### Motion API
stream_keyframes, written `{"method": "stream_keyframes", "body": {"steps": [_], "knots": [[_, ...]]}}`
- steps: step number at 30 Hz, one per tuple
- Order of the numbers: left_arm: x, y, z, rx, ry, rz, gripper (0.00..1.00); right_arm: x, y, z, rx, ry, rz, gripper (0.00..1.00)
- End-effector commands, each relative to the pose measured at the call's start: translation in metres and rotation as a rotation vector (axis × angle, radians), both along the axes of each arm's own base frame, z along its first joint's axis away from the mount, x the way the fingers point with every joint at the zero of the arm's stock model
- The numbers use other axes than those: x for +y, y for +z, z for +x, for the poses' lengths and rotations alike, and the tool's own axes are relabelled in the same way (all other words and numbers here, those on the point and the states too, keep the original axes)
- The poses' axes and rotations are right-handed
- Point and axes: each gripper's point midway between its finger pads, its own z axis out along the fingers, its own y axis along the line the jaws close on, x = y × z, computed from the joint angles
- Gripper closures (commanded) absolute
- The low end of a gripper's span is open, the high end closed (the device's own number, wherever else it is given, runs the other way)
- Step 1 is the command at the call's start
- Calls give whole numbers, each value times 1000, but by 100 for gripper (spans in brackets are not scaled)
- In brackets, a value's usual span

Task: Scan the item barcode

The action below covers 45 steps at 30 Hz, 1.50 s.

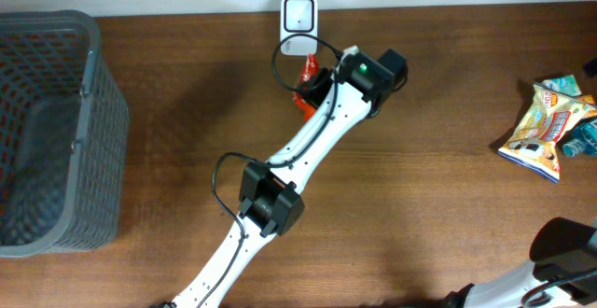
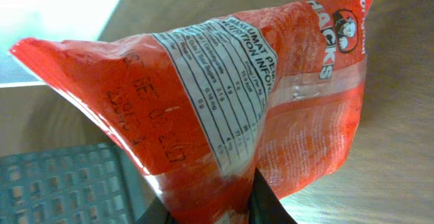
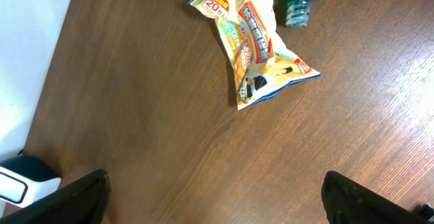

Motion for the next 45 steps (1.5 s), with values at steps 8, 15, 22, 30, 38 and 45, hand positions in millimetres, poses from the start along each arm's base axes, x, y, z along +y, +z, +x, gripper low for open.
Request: {"method": "stream_keyframes", "body": {"steps": [8, 15, 22, 30, 38, 45], "knots": [[93, 55, 45, -254, 211, 142, 92, 0, 1, 0, -5, -8, 2, 2], [186, 19, 60, -94, 414, 41, 91, 0, 1, 0, -5, -8, 2, 2], [145, -31, 31, 70, 309, 147, 76, 0, 1, 0, -5, -8, 2, 2], [-14, -61, -36, 232, 75, -158, 33, 0, 1, 0, -5, -8, 2, 2], [-13, 72, -7, 50, 45, -553, 59, 0, 1, 0, -5, -8, 2, 2], [77, -15, 21, 315, 338, -656, 100, 0, 1, 0, -5, -8, 2, 2]]}}
